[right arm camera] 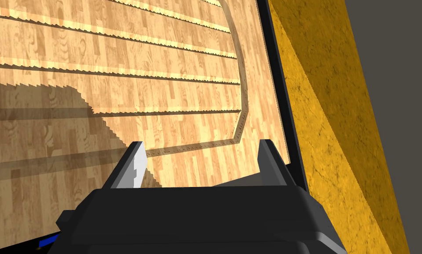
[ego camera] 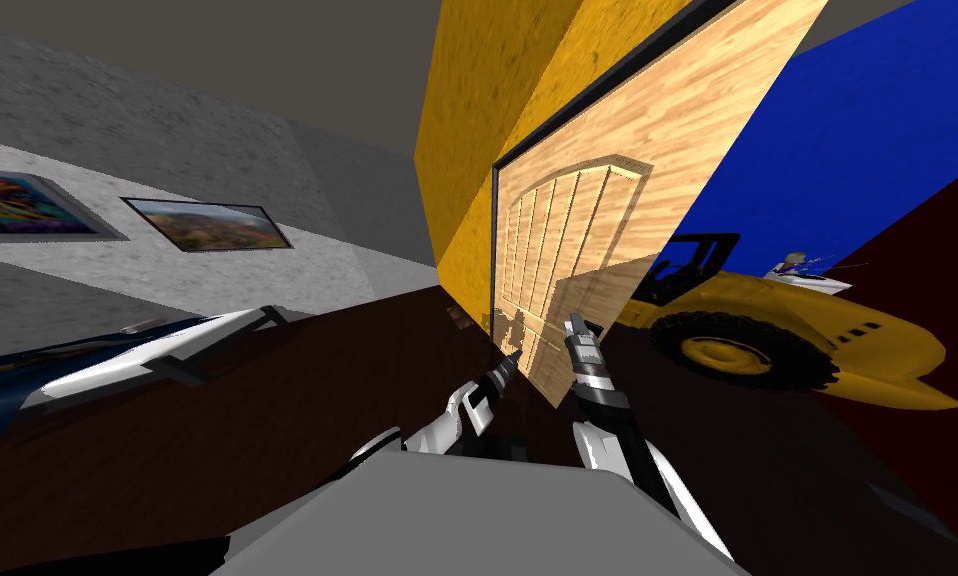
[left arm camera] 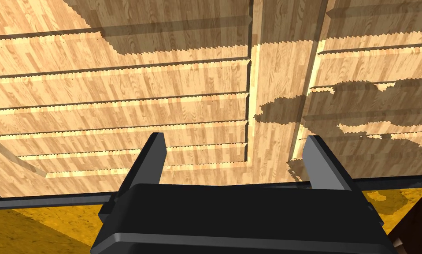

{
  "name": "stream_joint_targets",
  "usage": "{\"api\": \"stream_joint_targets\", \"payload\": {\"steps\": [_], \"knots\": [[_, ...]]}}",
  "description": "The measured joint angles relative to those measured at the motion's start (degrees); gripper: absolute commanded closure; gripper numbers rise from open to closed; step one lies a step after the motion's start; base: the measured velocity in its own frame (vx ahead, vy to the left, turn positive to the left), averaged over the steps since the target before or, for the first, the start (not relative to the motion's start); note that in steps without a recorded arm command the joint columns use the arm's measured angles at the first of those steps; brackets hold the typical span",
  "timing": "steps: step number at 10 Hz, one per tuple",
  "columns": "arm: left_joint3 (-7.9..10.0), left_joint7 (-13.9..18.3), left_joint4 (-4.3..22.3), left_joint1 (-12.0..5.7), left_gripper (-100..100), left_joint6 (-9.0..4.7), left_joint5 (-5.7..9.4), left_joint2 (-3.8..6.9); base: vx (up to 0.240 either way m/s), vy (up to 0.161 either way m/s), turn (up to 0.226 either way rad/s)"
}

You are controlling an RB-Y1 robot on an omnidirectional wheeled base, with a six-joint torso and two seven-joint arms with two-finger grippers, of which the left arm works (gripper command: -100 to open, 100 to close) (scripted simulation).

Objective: Pull the door open

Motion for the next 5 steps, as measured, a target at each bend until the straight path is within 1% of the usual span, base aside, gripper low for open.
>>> {"api": "stream_joint_targets", "payload": {"steps": [1,2,3,4,5], "knots": [[-0.07,0.03,-0.11,0.1,-100,-0.12,-0.04,-0.4,0.073,-0.205,-0.002],[-0.11,0.07,0.06,0.04,-100,-0.29,-0.08,-0.87,0.065,-0.12,-0.216],[-0.16,0.17,0.11,0.0,-100,-0.45,-0.09,-1.26,0.006,-0.049,-0.147],[-0.18,0.3,-0.13,-0.08,-100,-0.38,-0.08,-1.43,-0.005,-0.014,-0.036],[-0.2,0.33,-0.17,-0.03,-100,-0.38,-0.09,-1.51,-0.006,0.008,0.025]]}}
